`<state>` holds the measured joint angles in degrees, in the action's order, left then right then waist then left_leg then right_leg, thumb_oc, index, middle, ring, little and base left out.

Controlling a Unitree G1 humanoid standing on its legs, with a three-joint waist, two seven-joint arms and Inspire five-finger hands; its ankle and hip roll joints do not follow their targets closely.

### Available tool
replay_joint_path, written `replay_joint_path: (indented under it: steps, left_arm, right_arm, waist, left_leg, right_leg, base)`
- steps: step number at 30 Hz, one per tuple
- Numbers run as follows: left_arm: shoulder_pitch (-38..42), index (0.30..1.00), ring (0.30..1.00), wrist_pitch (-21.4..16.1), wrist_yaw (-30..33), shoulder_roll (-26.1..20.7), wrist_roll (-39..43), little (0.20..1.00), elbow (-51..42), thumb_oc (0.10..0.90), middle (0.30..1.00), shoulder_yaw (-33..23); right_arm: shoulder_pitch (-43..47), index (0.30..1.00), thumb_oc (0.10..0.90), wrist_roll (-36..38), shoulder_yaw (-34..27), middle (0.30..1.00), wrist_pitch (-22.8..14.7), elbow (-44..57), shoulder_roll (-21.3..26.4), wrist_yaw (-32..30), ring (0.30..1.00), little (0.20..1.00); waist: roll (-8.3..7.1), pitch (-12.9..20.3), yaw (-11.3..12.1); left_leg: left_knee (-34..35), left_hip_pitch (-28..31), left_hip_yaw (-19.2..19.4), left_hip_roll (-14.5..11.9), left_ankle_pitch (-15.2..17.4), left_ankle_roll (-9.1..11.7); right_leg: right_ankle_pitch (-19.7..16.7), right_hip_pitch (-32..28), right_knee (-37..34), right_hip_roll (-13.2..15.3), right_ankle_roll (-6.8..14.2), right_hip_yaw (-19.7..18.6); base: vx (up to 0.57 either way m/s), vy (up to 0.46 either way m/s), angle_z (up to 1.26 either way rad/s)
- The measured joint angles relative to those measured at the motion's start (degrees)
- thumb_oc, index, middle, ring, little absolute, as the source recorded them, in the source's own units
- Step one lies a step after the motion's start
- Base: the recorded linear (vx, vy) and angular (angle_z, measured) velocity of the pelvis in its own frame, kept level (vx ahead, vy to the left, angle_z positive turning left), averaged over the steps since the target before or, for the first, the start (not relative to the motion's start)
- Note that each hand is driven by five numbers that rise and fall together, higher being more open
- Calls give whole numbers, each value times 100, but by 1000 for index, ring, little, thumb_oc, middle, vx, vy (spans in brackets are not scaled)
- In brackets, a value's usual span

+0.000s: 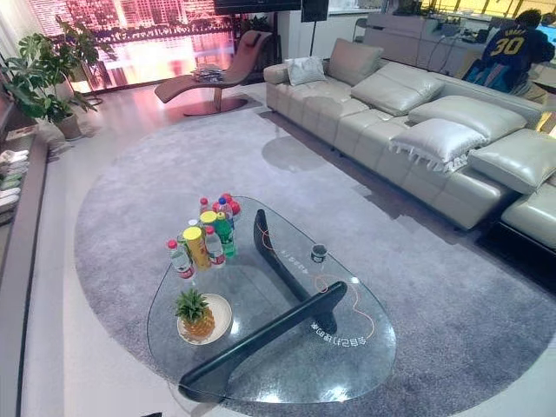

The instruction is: Pick up the fruit to the plate

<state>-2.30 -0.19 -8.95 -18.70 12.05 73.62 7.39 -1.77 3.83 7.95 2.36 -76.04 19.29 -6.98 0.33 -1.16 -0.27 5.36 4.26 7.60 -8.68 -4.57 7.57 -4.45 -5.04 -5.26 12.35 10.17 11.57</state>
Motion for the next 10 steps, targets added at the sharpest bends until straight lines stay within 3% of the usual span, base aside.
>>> replay_joint_path:
  steps: [10]
  left_arm:
    - [47,900,900,357,-198,36,-122,900,20,800,900,120]
  right_arm:
    - [96,900,800,-155,142,900,159,-5,-3,221,900,900]
  waist:
    - [146,36,4]
  left_leg:
    - [1,69,63,-62,36,25]
  right_leg:
    - [17,-81,-1,-47,-13,-80]
  base:
    - [3,2,-4]
